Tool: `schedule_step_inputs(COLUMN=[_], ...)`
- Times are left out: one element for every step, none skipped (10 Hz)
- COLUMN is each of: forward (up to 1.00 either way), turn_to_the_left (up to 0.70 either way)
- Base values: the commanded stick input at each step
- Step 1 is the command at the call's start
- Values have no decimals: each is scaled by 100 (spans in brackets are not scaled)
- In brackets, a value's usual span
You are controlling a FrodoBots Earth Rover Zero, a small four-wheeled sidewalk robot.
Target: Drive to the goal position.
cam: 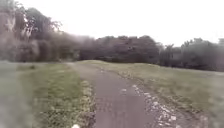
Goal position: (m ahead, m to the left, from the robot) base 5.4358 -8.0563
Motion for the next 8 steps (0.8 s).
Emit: schedule_step_inputs(forward=[85, 85, 85, 85, 85, 85, 85, 85], turn_to_the_left=[1, 1, 1, 1, 1, 1, 1, 1])
